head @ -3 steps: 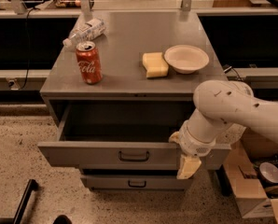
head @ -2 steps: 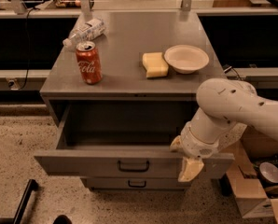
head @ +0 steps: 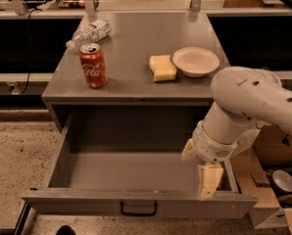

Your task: Open top drawer

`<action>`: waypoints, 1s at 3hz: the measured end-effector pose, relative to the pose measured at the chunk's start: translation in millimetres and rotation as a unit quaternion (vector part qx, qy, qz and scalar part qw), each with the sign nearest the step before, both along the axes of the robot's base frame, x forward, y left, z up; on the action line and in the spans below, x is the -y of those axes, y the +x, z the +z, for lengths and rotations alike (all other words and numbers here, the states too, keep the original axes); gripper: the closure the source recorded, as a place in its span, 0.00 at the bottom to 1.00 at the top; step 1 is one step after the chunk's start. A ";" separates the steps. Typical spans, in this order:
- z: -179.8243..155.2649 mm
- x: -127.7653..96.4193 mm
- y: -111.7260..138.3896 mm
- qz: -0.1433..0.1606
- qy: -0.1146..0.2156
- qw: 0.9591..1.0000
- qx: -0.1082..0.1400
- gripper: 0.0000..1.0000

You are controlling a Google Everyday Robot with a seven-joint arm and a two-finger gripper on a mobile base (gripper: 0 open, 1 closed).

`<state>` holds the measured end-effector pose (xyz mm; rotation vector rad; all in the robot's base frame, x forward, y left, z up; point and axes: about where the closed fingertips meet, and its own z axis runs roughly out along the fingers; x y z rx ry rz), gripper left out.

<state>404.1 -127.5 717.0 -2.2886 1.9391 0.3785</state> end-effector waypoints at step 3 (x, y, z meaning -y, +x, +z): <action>67.8 7.2 70.3 -0.065 0.054 0.991 0.108 0.00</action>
Offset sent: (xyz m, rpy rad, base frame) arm 0.0848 -0.0037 0.0591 0.0832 -0.2096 -0.1503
